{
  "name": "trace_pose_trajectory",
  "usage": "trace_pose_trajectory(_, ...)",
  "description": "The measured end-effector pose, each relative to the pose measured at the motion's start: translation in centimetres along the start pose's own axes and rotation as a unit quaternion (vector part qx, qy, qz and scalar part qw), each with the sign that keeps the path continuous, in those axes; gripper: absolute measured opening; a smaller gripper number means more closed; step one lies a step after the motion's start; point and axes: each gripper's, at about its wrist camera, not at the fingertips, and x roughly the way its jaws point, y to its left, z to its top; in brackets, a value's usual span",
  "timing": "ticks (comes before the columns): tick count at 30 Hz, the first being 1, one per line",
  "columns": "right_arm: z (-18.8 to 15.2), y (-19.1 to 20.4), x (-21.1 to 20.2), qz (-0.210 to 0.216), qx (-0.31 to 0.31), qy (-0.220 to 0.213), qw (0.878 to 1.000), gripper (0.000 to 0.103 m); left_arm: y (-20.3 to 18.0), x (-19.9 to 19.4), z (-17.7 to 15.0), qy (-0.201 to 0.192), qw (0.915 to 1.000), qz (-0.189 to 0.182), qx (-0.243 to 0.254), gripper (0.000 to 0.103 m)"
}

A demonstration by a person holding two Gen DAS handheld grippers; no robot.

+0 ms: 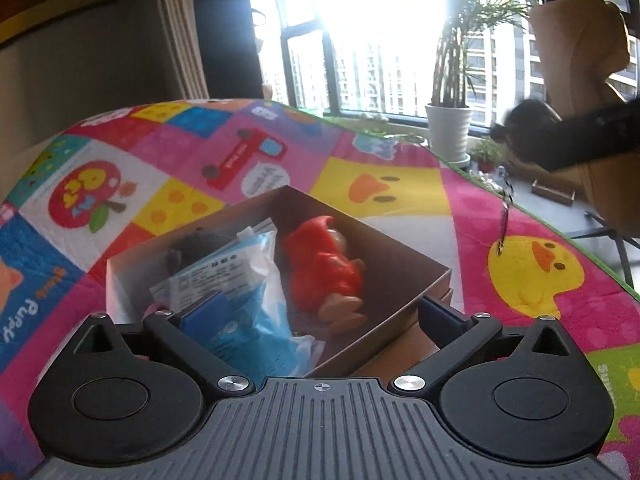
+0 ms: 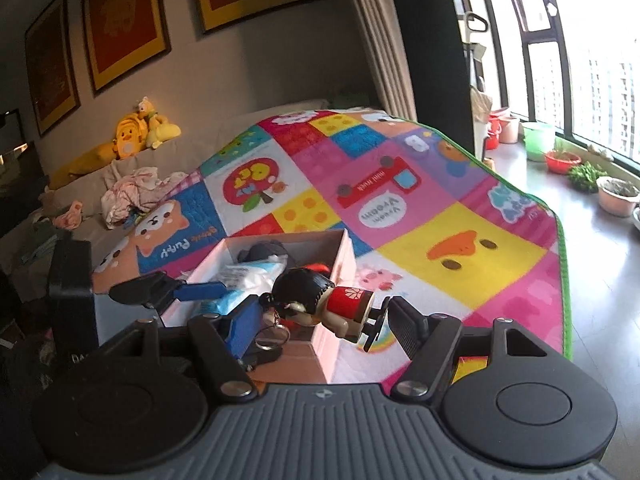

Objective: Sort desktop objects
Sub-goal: 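Lower the doll keychain into the box and open the right gripper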

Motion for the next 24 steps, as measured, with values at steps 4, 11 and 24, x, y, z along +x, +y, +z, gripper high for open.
trace_pose_trajectory(4,3.1,1.3,1.5,0.019,-0.020,0.000,1.000,0.070,0.2,-2.6,-0.2,-0.002,0.9975,0.031,-0.064,0.103)
trace_pose_trajectory(11,9.5,3.1,9.0,0.013,-0.023,0.012,1.000,0.074,2.5,-7.9,-3.3,-0.009,0.9749,0.117,-0.189,0.103)
trace_pose_trajectory(24,-2.6,3.8,4.6,-0.022,-0.010,0.064,0.998,0.103,1.6,-7.5,-8.7,0.051,0.9603,0.144,-0.233,0.103)
